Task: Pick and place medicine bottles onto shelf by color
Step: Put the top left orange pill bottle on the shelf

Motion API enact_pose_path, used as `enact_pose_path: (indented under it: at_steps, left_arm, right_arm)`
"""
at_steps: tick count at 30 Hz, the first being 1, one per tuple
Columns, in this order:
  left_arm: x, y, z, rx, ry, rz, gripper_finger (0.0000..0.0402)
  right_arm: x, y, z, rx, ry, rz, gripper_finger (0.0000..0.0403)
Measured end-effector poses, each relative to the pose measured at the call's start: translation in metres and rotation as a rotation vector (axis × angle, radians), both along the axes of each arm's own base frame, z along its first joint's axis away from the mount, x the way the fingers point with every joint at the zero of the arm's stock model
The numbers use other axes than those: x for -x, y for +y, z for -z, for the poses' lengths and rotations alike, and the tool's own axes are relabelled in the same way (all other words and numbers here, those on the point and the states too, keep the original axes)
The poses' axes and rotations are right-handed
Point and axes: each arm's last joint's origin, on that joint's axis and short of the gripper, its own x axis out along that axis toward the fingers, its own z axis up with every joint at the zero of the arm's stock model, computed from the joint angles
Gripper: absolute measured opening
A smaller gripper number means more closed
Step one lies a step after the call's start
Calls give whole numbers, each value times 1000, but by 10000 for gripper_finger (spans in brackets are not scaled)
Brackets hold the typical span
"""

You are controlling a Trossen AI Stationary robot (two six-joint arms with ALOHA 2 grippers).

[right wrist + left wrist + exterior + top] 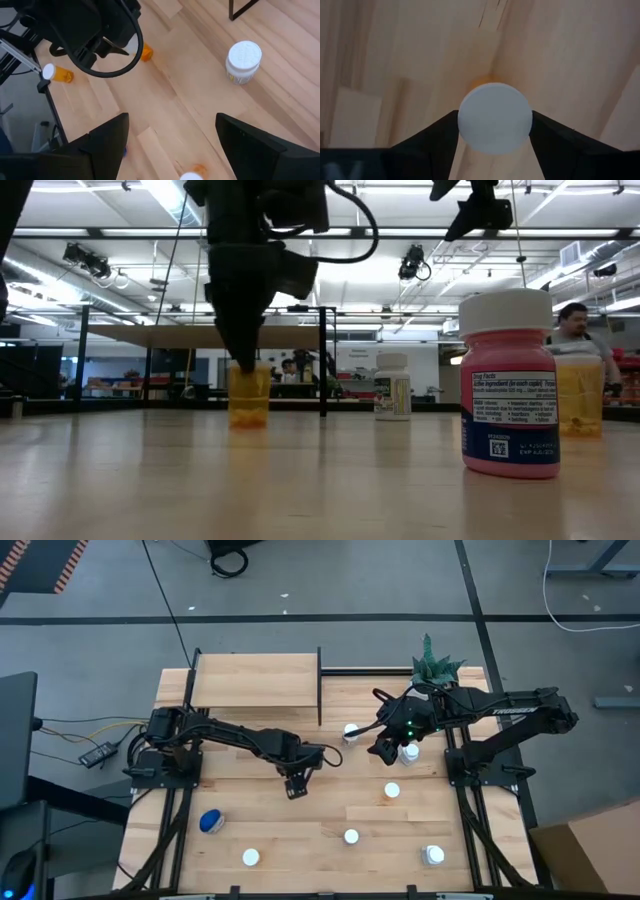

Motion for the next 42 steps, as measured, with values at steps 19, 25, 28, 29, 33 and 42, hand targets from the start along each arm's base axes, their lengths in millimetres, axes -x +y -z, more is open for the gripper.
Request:
enact_pose_path:
  at_steps: [19,25,28,29,33,42]
  left_arm:
    - [57,33,-75,58,-4,-93,229]
    - [89,52,-104,53,-18,-159,230]
    - [106,63,-114,42,-3,-183,235]
    - [111,66,-116,37,6,-184,236]
    - [132,79,-123,6,66,-201,233]
    - [160,108,-154,-68,85,-267,229]
  right_arm:
    - [0,-3,0,100,-3,38,305]
    - [0,-4,0,124,-4,51,305]
    - [0,-4,0,124,-4,51,305]
    - [0,-4,0,124,-4,51,305]
    - [0,-4,-1,125,-7,51,305]
    - [-2,-4,-1,144,-22,64,305]
